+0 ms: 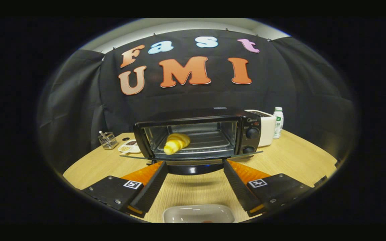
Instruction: Open the toaster oven, put the food inside, and close the toaster oven door.
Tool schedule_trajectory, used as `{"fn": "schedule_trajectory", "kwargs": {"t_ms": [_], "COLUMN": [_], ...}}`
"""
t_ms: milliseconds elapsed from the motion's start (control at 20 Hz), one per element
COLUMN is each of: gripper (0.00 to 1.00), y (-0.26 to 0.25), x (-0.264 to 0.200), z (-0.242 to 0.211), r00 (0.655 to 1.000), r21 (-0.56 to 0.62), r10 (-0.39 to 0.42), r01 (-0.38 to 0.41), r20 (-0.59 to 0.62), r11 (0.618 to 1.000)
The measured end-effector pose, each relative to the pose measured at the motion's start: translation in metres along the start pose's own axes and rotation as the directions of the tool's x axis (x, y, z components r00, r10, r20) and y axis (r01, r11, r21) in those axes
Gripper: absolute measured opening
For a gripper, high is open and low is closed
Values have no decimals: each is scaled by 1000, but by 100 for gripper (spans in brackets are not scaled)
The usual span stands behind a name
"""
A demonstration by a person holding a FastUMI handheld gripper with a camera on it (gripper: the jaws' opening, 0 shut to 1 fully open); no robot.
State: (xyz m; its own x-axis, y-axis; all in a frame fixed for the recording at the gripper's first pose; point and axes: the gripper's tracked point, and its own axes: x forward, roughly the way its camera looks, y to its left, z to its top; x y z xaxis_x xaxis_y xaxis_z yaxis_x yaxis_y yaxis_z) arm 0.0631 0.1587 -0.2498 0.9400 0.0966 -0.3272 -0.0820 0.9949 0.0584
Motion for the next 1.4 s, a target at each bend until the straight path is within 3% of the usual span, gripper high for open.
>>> {"fn": "schedule_trajectory", "kwargs": {"t_ms": [1050, 1200, 1400], "gripper": [99, 99, 99], "y": [-5, -5, -18], "x": [92, 87, 49], "z": [87, 92, 135], "r00": [981, 987, 977], "r21": [-2, 24, 27], "r10": [-58, -42, -42], "r01": [59, 39, 38], "r20": [185, 156, 208], "r11": [998, 999, 999]}}
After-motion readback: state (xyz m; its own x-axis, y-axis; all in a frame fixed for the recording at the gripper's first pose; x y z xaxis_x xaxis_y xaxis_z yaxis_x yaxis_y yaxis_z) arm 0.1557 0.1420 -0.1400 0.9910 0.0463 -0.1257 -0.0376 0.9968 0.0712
